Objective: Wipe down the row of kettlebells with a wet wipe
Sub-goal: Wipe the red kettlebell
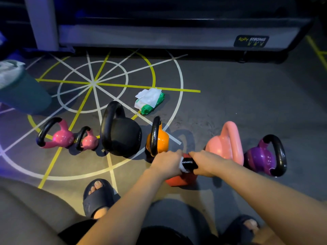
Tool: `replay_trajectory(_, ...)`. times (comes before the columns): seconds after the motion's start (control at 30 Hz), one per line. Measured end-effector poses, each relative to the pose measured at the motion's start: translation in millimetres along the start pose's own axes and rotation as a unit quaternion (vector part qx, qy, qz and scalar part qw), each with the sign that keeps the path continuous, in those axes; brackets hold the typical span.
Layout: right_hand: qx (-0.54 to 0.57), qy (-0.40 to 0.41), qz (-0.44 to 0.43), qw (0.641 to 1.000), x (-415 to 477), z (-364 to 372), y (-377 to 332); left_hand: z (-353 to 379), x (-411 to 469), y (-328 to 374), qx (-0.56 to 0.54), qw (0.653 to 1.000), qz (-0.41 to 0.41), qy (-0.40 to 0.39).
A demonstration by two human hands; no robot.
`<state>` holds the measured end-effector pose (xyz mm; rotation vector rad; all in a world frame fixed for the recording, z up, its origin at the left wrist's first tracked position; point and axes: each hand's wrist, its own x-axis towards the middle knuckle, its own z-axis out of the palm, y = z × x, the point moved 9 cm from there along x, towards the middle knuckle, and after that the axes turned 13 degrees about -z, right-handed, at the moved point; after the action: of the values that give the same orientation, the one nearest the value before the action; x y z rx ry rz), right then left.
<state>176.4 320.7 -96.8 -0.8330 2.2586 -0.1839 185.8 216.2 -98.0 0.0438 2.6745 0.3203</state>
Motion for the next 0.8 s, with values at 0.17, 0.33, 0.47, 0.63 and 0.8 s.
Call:
replay_trajectory(0.17, 0.022, 0.013, 0.004, 1.0, -9, 0, 8, 12, -6, -34, -0.162, 0.983, 0.01, -0.082)
replay_trajectory(0.33, 0.021, 0.02, 0.034, 0.999, -17, 3, 15, 3, -6, 2, 0.012, 1.0, 0.023, 0.008)
replay_trajectory(0.47, 0.008, 0.016, 0.065, 0.998, -25, -1, 18, 6, 3, 43, 0.067, 0.996, 0.04, 0.05)
replay_trajectory(0.63, 0.012, -0.006, 0.09, 0.996, -37, -3, 27, -5, -2, 19, 0.062, 0.997, 0.03, 0.032)
replay_trajectory(0.8, -0.002, -0.018, 0.109, 0.994, -38, -7, 17, -1, -25, -45, -0.051, 0.998, 0.026, 0.031)
